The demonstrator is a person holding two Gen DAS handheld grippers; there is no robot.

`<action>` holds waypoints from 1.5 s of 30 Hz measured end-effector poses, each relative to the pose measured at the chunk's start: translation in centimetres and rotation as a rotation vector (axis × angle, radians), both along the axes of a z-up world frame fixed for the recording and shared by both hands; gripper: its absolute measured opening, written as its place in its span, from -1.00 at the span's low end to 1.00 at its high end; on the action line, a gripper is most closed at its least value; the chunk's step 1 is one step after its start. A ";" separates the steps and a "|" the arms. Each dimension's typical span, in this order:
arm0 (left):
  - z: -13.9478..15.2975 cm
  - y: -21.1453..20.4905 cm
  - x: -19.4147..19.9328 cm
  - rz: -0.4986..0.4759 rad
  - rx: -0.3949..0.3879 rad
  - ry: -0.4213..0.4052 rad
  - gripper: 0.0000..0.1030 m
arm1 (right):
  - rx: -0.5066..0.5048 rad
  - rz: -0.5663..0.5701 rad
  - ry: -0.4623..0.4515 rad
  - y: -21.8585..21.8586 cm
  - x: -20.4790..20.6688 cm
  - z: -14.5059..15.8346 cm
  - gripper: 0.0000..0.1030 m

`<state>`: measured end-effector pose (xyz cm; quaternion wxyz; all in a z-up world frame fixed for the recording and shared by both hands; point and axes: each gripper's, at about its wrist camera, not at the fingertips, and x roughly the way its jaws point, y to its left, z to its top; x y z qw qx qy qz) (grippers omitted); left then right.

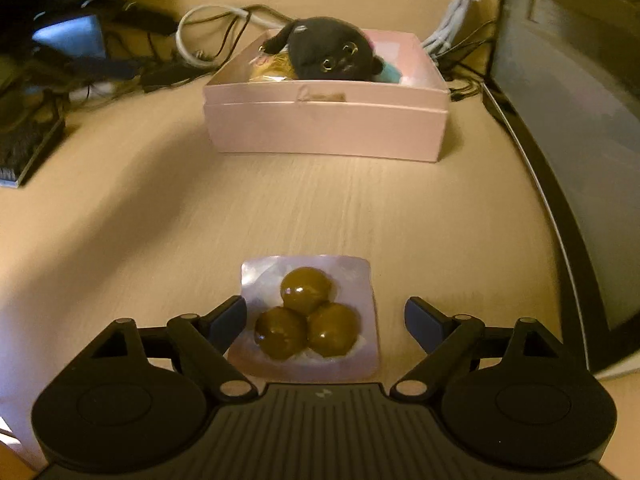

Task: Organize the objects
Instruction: 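Grasp the black plush cat with the left tool while the right tool holds the candy packet, then lower the plush cat and candy packet into the pink box and open both tools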

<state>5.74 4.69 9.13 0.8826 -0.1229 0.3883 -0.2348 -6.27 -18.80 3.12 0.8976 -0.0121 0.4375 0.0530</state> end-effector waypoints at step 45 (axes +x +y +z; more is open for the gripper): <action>-2.2 -4.8 7.0 0.103 0.136 0.080 0.46 | -0.095 -0.113 -0.118 -3.5 10.0 3.1 0.04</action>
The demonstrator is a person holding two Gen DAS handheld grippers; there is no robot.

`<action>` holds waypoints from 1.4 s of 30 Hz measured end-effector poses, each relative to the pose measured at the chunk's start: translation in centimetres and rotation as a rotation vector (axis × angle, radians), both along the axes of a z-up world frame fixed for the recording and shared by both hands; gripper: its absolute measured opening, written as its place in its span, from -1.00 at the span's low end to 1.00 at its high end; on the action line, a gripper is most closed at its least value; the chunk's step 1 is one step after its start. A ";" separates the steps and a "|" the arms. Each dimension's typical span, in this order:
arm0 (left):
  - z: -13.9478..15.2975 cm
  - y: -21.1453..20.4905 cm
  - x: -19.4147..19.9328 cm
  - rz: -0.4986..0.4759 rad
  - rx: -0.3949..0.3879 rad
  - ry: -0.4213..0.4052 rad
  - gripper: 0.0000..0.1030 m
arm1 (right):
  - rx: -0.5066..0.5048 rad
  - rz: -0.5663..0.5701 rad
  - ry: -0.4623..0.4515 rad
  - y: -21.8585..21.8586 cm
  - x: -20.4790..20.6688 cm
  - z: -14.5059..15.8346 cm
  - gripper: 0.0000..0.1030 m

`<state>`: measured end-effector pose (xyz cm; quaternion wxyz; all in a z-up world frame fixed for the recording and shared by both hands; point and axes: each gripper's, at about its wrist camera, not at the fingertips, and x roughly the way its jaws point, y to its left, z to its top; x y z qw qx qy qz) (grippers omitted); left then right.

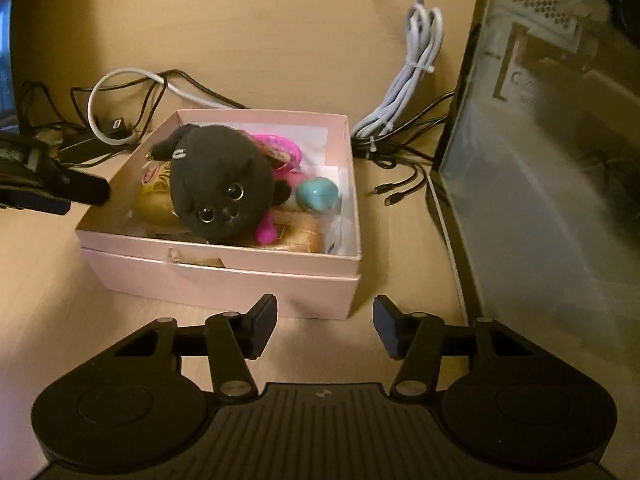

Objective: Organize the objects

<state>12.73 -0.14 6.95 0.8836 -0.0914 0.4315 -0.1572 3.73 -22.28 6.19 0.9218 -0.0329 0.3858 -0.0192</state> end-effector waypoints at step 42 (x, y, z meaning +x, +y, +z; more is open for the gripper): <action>-4.6 5.3 -15.6 0.000 0.240 -0.054 0.96 | 0.052 -0.060 0.081 8.9 -10.3 -3.6 1.00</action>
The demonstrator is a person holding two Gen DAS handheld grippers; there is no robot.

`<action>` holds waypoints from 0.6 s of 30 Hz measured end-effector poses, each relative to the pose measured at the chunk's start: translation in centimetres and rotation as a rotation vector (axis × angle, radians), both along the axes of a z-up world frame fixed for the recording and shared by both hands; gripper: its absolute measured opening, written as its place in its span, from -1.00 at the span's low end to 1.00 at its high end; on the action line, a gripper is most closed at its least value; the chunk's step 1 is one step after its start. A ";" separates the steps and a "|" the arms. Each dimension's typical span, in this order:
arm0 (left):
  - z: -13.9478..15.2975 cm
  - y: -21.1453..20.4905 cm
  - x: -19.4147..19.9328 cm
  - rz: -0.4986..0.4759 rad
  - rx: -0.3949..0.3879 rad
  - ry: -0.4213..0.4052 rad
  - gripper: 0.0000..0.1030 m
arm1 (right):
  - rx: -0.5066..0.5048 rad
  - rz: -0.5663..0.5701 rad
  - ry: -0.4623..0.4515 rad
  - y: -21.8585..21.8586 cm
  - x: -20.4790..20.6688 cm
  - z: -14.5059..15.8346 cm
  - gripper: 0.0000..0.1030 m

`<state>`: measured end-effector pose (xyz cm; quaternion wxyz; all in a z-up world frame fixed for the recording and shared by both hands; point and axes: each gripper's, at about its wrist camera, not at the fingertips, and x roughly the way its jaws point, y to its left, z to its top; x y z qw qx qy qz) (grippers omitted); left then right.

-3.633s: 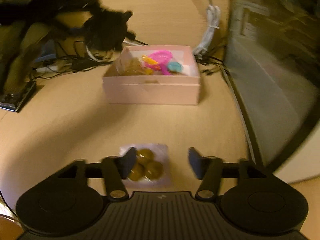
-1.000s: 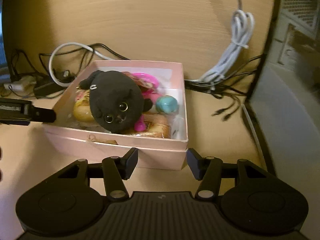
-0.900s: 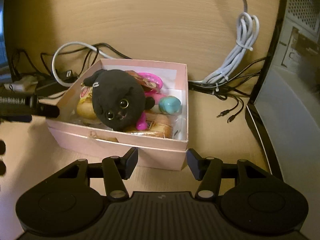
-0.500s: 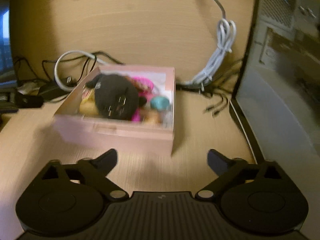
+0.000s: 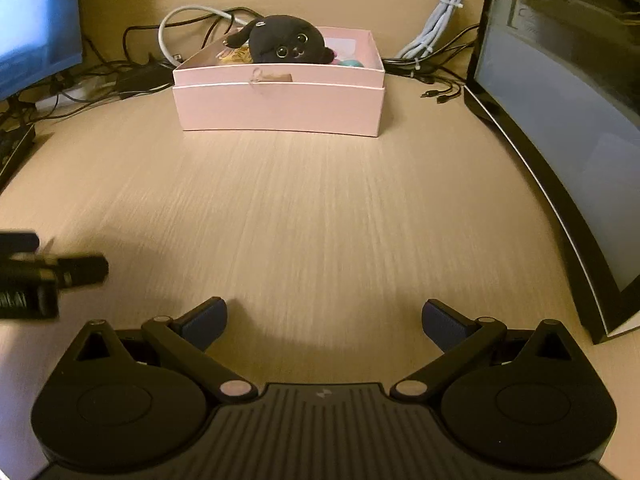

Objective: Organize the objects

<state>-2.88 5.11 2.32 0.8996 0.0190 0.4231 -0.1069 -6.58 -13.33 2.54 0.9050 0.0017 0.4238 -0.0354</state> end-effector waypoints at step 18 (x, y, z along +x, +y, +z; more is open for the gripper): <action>-1.8 -2.0 0.5 0.092 0.040 -0.184 0.98 | 0.017 -0.024 -0.181 -2.4 1.3 -1.6 1.00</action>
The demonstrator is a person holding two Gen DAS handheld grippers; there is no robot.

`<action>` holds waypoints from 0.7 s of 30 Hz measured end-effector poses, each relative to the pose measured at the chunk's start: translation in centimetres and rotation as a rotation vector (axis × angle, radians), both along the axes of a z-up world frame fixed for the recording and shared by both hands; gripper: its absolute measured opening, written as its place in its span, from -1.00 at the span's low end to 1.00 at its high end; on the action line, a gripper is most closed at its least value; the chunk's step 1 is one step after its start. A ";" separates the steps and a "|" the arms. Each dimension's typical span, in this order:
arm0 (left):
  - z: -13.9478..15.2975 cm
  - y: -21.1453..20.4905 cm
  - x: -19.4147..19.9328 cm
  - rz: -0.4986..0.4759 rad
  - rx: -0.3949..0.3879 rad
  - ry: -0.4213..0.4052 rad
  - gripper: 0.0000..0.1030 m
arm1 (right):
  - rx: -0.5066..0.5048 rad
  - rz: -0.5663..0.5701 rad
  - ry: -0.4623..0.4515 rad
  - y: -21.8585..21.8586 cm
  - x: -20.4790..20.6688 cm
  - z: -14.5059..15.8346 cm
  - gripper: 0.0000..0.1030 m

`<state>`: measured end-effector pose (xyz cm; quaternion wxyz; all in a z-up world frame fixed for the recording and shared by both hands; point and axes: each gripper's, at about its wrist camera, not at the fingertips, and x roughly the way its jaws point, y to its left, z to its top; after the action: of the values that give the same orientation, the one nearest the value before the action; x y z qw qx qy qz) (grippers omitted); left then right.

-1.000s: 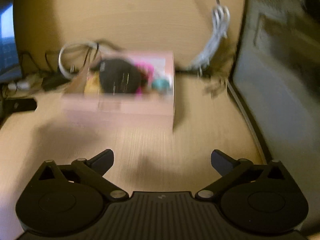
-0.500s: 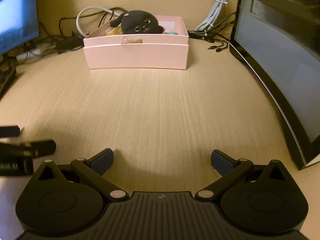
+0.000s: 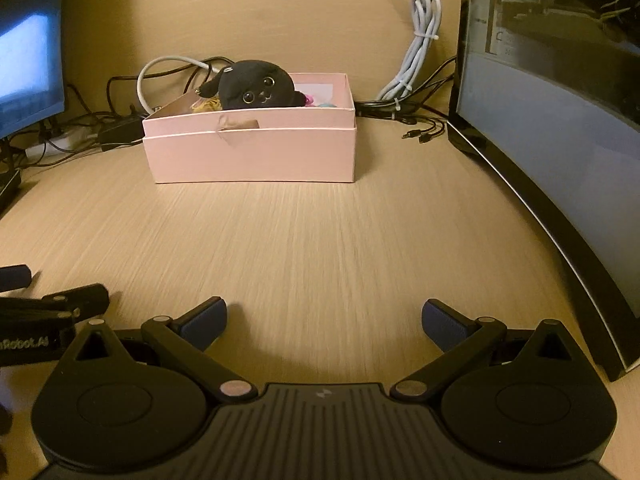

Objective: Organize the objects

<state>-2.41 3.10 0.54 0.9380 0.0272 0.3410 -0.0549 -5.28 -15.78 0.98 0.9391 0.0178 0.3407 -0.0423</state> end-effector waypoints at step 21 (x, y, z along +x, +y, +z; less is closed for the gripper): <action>-0.1 -0.1 0.5 0.004 -0.001 -0.009 0.99 | 0.002 0.009 0.000 0.0 0.8 0.0 1.00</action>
<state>-1.92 2.98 0.42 0.9397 0.0263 0.3369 -0.0529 -4.52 -15.73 0.98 0.9392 0.0172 0.3408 -0.0378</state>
